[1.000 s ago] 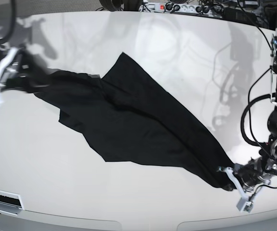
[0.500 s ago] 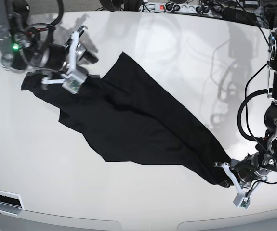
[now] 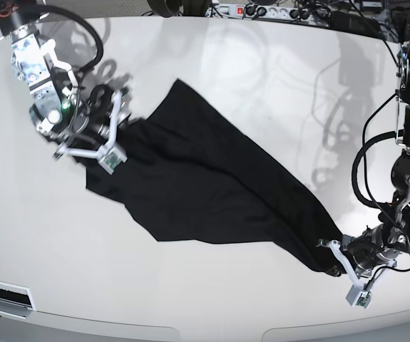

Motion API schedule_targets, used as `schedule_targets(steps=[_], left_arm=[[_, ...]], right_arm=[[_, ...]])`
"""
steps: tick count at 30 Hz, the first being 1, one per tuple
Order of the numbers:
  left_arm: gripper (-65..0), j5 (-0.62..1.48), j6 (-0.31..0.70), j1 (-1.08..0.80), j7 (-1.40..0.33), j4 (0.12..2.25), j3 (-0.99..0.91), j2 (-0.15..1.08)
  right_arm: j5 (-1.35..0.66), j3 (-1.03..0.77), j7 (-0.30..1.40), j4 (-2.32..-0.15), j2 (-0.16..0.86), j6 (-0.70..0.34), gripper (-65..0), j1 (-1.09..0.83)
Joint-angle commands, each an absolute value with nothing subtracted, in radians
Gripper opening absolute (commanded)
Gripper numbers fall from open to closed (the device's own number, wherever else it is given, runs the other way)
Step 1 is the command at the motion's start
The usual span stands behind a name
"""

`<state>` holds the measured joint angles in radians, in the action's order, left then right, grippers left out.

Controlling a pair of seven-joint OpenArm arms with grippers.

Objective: Layout the t-shirt on the table in an organized manner, then fold the t-shirt properly
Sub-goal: 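Regrasp the shirt edge with the right gripper while the left holds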

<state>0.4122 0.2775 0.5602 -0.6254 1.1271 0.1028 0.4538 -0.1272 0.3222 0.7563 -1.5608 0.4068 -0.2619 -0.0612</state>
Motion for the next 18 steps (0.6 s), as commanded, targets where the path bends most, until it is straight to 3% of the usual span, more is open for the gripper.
schedule_targets(steps=[1,6,11,14,18], left_arm=[[-65.0,0.421,0.278,0.593,-0.599,1.145,0.093,0.466],[-65.0,0.421,0.278,0.593,-0.599,1.145,0.093,0.466],[-65.0,0.420,0.278,0.587,-0.600,1.145,0.093,0.466],[-65.0,0.421,0.278,0.579,-0.599,1.145,0.093,0.468],[-65.0,0.426,0.278,0.576,-0.599,1.145,0.093,0.466]], right_arm=[[-0.115,0.305,0.751,-1.599,0.420,-0.240,-22.9,-0.033],[-0.152,0.272,0.826,-1.757,0.435,-0.224,-23.4,-0.025],[-0.343,0.273,0.887,-1.862,0.434,-0.428,-30.5,-0.080],[-0.381,0.274,0.865,-1.862,0.419,-0.510,-30.7,-0.141],[-0.278,0.274,0.739,-1.860,0.410,-0.458,-30.7,-0.199]])
